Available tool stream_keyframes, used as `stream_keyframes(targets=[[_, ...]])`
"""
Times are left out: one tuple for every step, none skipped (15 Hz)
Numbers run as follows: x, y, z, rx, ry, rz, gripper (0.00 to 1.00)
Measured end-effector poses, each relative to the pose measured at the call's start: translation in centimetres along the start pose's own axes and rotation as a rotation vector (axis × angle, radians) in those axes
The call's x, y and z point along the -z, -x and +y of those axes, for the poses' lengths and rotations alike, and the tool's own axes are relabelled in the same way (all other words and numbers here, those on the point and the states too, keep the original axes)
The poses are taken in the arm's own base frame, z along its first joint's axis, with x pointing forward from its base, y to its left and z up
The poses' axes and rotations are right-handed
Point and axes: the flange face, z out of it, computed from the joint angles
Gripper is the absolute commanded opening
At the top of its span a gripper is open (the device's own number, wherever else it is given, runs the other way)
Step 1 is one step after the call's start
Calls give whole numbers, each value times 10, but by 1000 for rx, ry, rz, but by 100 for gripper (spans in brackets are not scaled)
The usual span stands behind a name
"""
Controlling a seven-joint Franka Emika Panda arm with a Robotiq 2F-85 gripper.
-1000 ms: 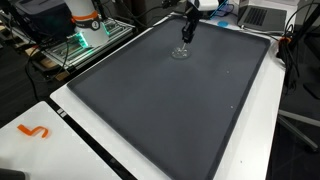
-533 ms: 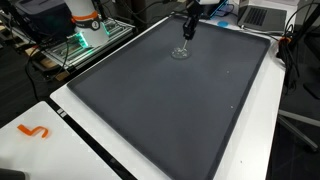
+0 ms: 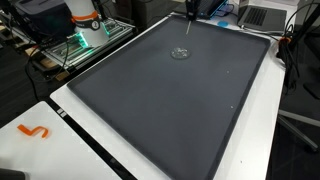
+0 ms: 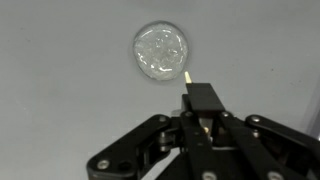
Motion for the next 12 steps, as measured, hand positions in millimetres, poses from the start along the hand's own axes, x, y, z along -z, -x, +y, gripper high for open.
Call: stream_keyframes(targets=[[11, 4, -4, 6, 5, 5, 3], [21, 8, -7, 13, 9, 12, 3], [31, 11, -11, 20, 14, 20, 3], [40, 15, -15, 27, 20, 28, 3], [48, 19, -19, 34, 24, 35, 3], [56, 22, -23, 42, 28, 44, 3], [62, 25, -26, 49, 30, 50, 13], [68, 28, -29, 54, 33, 54, 13], [72, 30, -30, 58, 34, 58, 13], [75, 32, -31, 59, 35, 61, 13], [76, 32, -31, 60, 35, 63, 13], [76, 32, -31, 60, 36, 62, 13]])
